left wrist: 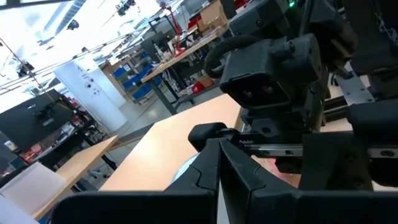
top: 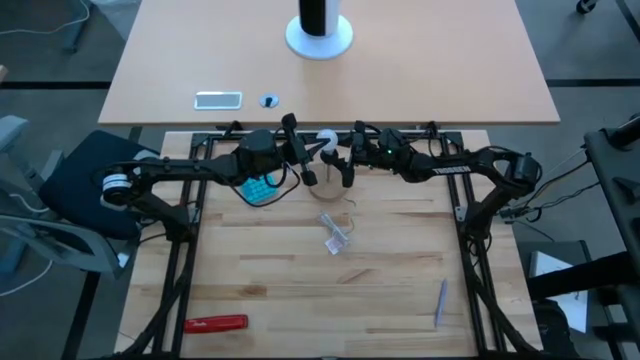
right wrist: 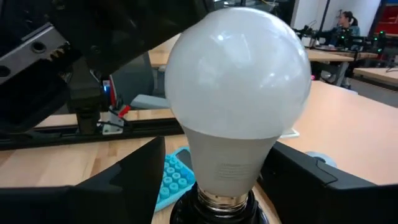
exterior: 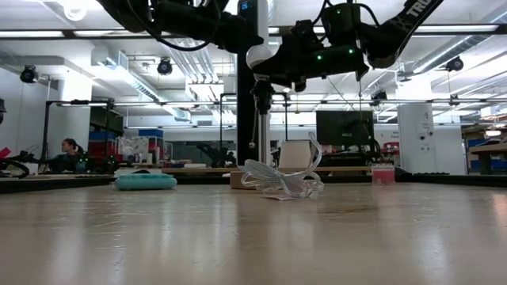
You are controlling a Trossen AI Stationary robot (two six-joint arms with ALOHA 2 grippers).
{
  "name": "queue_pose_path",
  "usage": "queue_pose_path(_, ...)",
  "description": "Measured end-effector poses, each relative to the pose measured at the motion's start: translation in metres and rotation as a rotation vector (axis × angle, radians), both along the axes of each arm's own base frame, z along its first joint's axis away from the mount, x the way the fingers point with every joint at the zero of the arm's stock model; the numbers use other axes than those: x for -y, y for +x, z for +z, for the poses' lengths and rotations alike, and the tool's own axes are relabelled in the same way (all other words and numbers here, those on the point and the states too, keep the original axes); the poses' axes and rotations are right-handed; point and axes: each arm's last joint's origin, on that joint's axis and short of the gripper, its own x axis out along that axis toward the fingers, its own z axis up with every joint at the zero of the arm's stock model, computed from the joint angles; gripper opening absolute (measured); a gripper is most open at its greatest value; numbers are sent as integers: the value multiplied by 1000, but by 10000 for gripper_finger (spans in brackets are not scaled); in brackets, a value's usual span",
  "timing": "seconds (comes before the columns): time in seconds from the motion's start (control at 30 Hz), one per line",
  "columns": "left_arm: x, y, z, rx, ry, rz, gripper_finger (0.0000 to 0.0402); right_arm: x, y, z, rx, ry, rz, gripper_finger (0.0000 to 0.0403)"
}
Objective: Screw lightbulb
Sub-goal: Insert the light bulb into the desk lamp
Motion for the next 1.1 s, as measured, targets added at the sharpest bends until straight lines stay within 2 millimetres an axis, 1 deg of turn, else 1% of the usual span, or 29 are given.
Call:
queue_pose_path(0.23, -1, 0, 0, -6, 8, -19, 0, 0, 0, 0, -16, -25, -9, 265)
queue_pose_path(0.5, -5, 5, -6, 2, 11, -37, 0, 0, -2, -1, -60, -62, -42, 282)
queue_pose_path(0.67, -5, 5, -6, 5, 6, -33, 0, 0, -5, 2, -87, -76, -62, 292)
queue_pose_path(0.8, -5, 5, -5, 6, 6, -31, 0, -2, -11, 10, -91, -80, -64, 295)
queue_pose_path(0.93, -5, 5, -5, 5, 6, -30, 0, -6, -19, 18, -118, -70, -65, 289)
queue_pose_path(1.1, -5, 5, -6, 3, 7, -33, 0, -12, -35, 27, -198, -17, -64, 287)
